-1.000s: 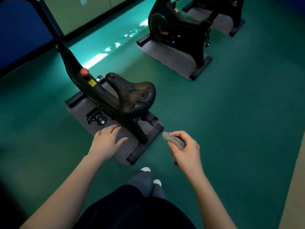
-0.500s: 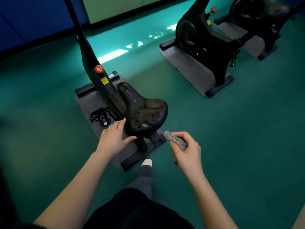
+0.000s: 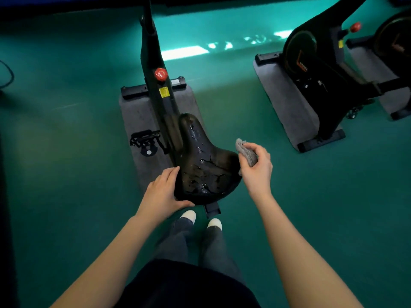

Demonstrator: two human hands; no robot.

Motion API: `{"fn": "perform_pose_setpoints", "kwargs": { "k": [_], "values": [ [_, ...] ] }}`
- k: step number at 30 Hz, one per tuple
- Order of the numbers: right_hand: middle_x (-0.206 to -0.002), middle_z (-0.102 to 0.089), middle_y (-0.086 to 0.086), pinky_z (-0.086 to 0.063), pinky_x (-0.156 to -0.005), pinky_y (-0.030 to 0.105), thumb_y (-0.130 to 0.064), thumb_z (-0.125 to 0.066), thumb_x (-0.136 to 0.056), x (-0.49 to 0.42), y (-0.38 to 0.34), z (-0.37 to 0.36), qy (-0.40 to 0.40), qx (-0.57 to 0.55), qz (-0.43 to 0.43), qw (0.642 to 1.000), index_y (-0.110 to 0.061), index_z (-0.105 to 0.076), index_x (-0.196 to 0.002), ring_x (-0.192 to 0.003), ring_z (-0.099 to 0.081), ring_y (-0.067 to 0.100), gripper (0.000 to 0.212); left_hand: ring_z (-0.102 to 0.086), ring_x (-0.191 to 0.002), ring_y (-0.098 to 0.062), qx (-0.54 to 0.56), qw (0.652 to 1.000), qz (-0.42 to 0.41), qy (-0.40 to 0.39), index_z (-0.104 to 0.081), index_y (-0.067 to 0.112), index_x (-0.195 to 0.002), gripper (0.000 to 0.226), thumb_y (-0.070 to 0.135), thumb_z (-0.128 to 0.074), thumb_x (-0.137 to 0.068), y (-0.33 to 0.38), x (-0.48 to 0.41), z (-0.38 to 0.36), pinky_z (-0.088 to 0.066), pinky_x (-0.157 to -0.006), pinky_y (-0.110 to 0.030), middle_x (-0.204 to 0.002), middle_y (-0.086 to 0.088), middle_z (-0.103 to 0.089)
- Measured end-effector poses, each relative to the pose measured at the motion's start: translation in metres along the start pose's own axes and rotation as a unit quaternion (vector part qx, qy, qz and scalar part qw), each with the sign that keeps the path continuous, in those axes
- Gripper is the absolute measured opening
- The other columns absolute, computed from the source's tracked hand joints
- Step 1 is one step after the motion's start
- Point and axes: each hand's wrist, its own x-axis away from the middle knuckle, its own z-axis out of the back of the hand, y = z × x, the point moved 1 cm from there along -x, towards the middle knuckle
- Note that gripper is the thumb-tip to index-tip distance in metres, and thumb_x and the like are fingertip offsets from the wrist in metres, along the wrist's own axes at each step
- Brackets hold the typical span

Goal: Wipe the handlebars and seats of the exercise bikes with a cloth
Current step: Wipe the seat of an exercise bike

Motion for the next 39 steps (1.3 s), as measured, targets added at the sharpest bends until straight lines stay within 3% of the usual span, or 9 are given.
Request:
{"fn": "perform_pose_setpoints", "kwargs": {
  "k": [4, 6, 9, 14, 17, 20, 25, 33, 39],
  "values": [
    [-0.102, -0.062, -0.003, -0.031, -0.086, 0.004, -0.001, -0.062, -0.084, -0.003, 0.010, -0.015, -0.044, 0.033, 0.021, 0.998, -0.010, -0.069, -0.105, -0.107, -0.052, 0.021, 0.024, -0.031, -0.135, -0.018, 0.049, 0.999, 0.017, 0.000, -0.021, 0.015, -0.148, 0.112, 0.058, -0.077, -0.061, 0.001, 0.001, -0.003, -0.031, -0.109, -0.040, -0.148, 0.003, -0.028],
    [-0.099, -0.063, -0.005, -0.028, -0.085, -0.001, 0.002, -0.063, -0.082, 0.005, 0.011, -0.015, -0.040, 0.034, 0.054, 0.997, -0.009, -0.070, -0.103, -0.103, -0.052, 0.021, 0.024, -0.031, -0.135, -0.018, 0.074, 0.997, 0.027, 0.001, -0.022, 0.016, -0.147, 0.112, 0.054, -0.080, -0.059, 0.001, 0.002, -0.003, -0.030, -0.110, -0.041, -0.148, 0.002, -0.029],
    [-0.101, -0.066, -0.001, -0.032, -0.091, 0.004, 0.007, -0.067, -0.078, 0.022, 0.013, -0.011, -0.049, 0.035, 0.113, 0.992, -0.006, -0.071, -0.101, -0.101, -0.053, 0.023, 0.026, -0.033, -0.134, -0.018, 0.111, 0.993, 0.047, 0.007, -0.026, 0.016, -0.146, 0.113, 0.050, -0.084, -0.055, 0.003, 0.003, -0.005, -0.029, -0.111, -0.041, -0.146, 0.002, -0.032],
    [-0.103, -0.068, 0.004, -0.044, -0.095, 0.028, 0.011, -0.070, -0.074, 0.051, 0.018, -0.004, -0.120, 0.016, 0.210, 0.970, -0.003, -0.072, -0.099, -0.102, -0.055, 0.024, 0.029, -0.030, -0.133, -0.018, 0.126, 0.988, 0.086, 0.028, -0.027, 0.020, -0.146, 0.116, 0.050, -0.086, -0.050, 0.006, 0.005, -0.011, -0.028, -0.112, -0.039, -0.145, 0.005, -0.030],
    [-0.103, -0.068, -0.001, -0.045, -0.095, 0.026, 0.011, -0.070, -0.075, 0.046, 0.022, 0.009, -0.158, -0.022, 0.215, 0.963, -0.006, -0.072, -0.100, -0.103, -0.057, 0.020, 0.031, -0.029, -0.131, -0.021, 0.107, 0.986, 0.112, 0.056, -0.027, 0.019, -0.146, 0.121, 0.057, -0.084, -0.046, 0.016, 0.007, -0.017, -0.028, -0.110, -0.041, -0.142, 0.003, -0.031],
    [-0.103, -0.065, -0.014, -0.045, -0.094, 0.024, 0.006, -0.067, -0.081, 0.014, 0.028, 0.024, -0.132, -0.087, 0.118, 0.980, -0.016, -0.070, -0.100, -0.103, -0.059, 0.016, 0.029, -0.030, -0.130, -0.022, 0.114, 0.981, 0.140, 0.077, -0.026, 0.020, -0.146, 0.122, 0.057, -0.085, -0.045, 0.024, 0.008, -0.022, -0.028, -0.110, -0.043, -0.142, 0.002, -0.032],
    [-0.105, -0.068, 0.012, -0.047, -0.090, 0.050, -0.003, -0.059, -0.089, -0.041, 0.053, 0.010, -0.128, -0.150, -0.083, 0.977, -0.010, -0.066, -0.104, -0.090, -0.059, 0.027, 0.018, -0.030, -0.131, -0.021, 0.153, 0.970, 0.159, 0.097, -0.028, 0.024, -0.145, 0.118, 0.048, -0.088, -0.046, 0.027, 0.010, -0.025, -0.025, -0.111, -0.038, -0.143, 0.005, -0.033],
    [-0.111, -0.064, 0.007, -0.045, -0.099, 0.035, -0.004, -0.054, -0.094, -0.011, 0.078, -0.012, -0.064, -0.276, -0.191, 0.940, -0.013, -0.061, -0.109, -0.101, -0.058, 0.014, 0.019, -0.029, -0.131, -0.020, 0.182, 0.965, 0.154, 0.111, -0.033, 0.021, -0.143, 0.115, 0.038, -0.092, -0.045, 0.026, 0.009, -0.026, -0.020, -0.107, -0.024, -0.141, 0.003, -0.034],
    [-0.107, -0.064, -0.001, -0.047, -0.084, 0.025, -0.008, -0.050, -0.096, 0.018, 0.078, -0.024, 0.022, -0.331, -0.257, 0.908, -0.018, -0.057, -0.111, -0.099, -0.059, 0.015, 0.020, -0.028, -0.130, -0.017, 0.202, 0.961, 0.145, 0.120, -0.033, 0.025, -0.142, 0.113, 0.039, -0.091, -0.045, 0.023, 0.010, -0.029, -0.021, -0.107, -0.026, -0.139, 0.007, -0.034]
  ]
}}
